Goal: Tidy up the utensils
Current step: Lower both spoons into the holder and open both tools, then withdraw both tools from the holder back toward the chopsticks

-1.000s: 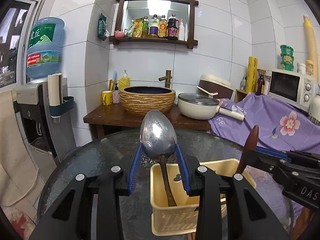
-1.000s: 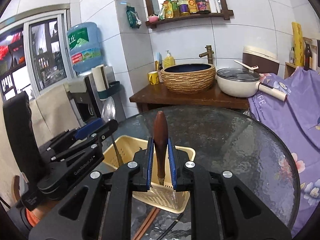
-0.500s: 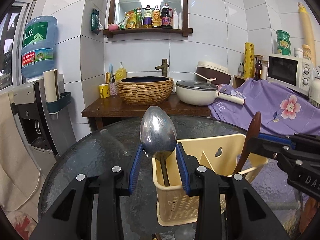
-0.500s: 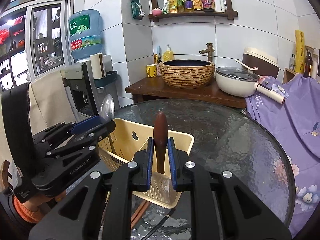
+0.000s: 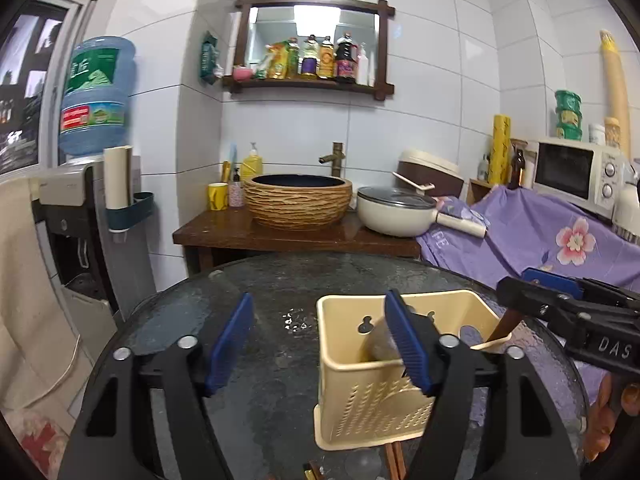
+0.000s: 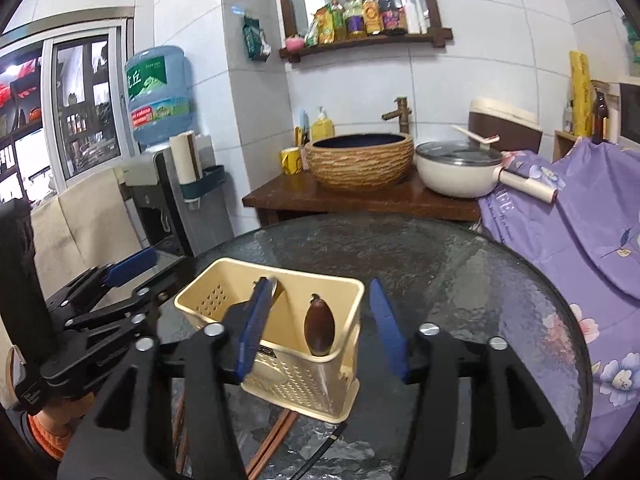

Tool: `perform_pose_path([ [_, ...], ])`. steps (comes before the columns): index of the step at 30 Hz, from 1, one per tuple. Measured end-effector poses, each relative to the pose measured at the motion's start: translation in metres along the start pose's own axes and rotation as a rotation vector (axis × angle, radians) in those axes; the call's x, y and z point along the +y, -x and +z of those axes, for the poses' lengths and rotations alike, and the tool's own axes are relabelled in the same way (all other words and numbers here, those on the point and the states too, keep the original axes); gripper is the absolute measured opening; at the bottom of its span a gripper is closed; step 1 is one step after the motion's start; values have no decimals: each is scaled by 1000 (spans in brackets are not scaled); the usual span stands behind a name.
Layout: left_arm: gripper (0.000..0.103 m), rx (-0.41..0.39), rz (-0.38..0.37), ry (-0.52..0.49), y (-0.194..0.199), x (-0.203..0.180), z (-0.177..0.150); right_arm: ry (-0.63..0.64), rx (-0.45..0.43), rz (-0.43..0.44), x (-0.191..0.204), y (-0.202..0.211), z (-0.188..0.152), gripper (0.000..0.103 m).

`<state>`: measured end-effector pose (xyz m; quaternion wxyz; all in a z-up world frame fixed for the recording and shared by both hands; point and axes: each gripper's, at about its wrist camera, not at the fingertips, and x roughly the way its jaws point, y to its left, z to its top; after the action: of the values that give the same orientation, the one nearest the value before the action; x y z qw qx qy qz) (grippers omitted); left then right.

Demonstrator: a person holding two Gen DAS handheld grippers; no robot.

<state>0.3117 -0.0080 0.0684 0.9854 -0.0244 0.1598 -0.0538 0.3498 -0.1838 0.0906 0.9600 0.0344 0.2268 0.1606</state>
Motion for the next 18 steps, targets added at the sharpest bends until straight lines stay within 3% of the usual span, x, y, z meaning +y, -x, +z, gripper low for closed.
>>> perform_pose_path([
  [2,81,0,9,11,9,4,-3,4,-14,-19,-1,10,-2,63],
  [4,90,-5,23,22,22,9,-8,2,-34,-34,-3,22,-6,79],
  [5,95,-10,25,30,30,12,-11,2,-42,-41,-3,27,-8,80],
  [7,97,-11,14,39,42,13,-15,5,-49,-53,-2,37,-13,87],
  [12,97,24,24,6,64,12,-33,15,-23,-27,8,55,-39,95],
  [18,97,79,80,-13,78,17,-59,20,63,-8,19,57,-78,96],
])
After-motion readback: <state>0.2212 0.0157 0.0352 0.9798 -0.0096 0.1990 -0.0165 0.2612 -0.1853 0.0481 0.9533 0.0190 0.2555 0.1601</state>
